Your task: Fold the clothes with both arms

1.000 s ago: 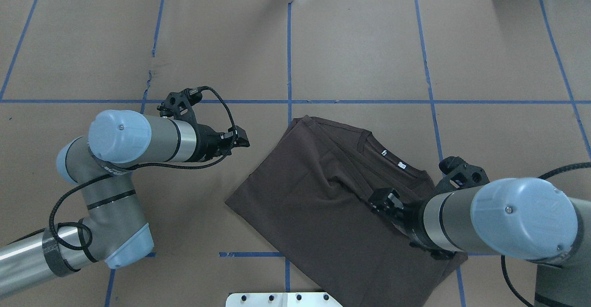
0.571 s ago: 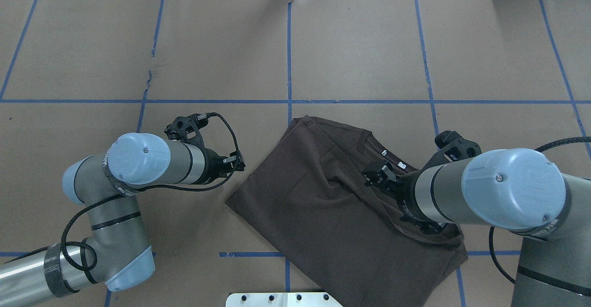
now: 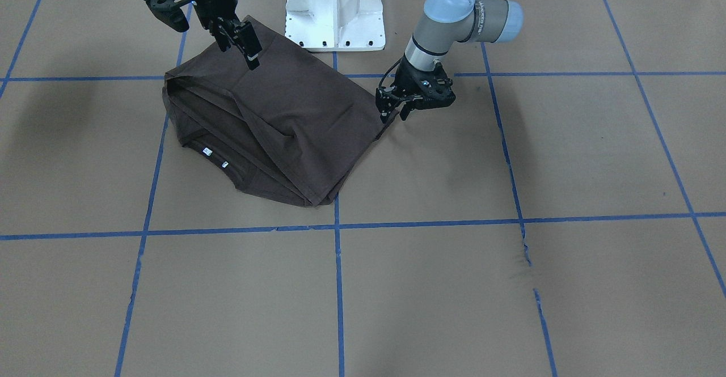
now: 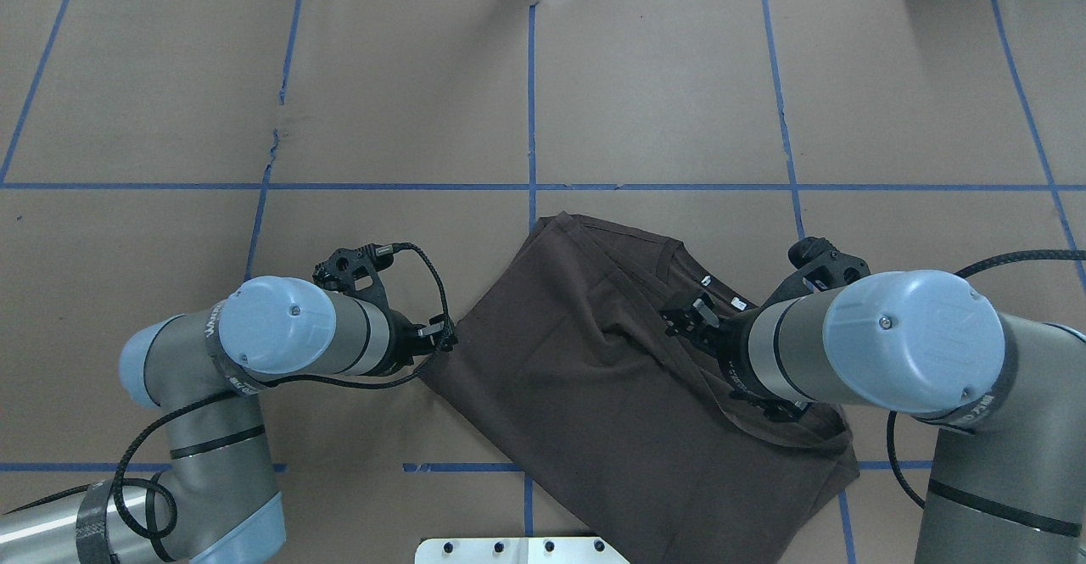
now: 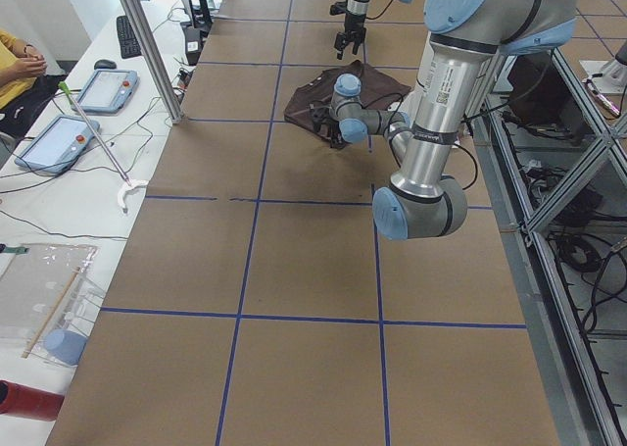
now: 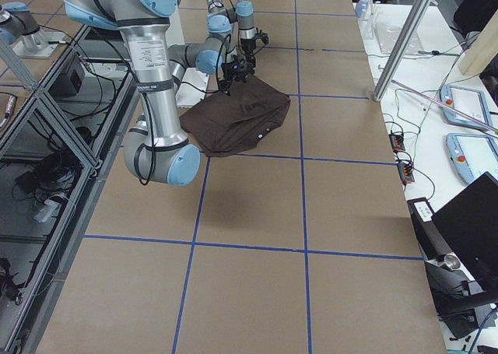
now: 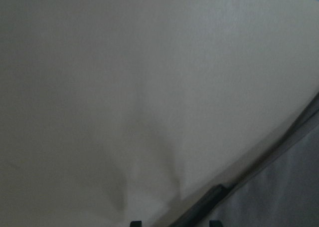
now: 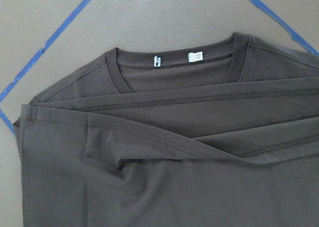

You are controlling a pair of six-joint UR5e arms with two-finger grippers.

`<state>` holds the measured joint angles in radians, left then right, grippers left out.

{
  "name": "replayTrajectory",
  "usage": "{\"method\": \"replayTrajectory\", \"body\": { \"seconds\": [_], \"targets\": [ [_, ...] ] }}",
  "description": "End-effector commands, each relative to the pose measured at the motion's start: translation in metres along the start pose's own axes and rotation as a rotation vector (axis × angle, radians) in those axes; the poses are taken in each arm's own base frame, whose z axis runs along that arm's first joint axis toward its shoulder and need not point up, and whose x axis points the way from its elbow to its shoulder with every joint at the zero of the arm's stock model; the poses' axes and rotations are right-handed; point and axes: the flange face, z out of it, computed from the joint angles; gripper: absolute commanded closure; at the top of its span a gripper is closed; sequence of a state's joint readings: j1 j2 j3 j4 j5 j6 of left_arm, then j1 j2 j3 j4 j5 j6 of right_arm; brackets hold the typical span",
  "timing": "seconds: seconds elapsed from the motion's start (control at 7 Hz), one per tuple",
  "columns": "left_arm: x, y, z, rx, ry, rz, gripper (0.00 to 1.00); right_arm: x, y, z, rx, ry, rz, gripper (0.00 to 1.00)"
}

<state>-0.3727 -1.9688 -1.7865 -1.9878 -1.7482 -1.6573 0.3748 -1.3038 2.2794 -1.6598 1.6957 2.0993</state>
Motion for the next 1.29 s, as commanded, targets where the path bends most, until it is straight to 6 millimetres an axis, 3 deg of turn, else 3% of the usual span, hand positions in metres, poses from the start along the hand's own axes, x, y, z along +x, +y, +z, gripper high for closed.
{"method": "replayTrajectory", "body": {
  "seconds": [0.0,0.14,0.57,1.0,1.14],
  "targets": [
    [-0.001,0.006,0.001,-0.006,-0.003,0.001,0.35,0.0,-0.001,0.007,0.012,0.009,0.001,0.0],
    [-0.013,0.006,0.002,-0.006,-0.02,-0.001,0.35,-0.001,-0.001,0.007,0.012,0.007,0.002,0.0],
    [-0.016,0.01,0.005,-0.014,-0.026,0.002,0.36,-0.003,-0.002,0.005,0.012,0.001,0.003,0.0],
    [-0.014,0.011,0.006,-0.017,-0.025,0.005,0.45,-0.004,-0.004,0.004,0.014,0.001,0.007,0.0],
    [-0.012,0.013,0.006,-0.02,-0.022,0.006,0.55,-0.004,-0.005,0.004,0.016,0.002,0.007,0.0]
  ]
}}
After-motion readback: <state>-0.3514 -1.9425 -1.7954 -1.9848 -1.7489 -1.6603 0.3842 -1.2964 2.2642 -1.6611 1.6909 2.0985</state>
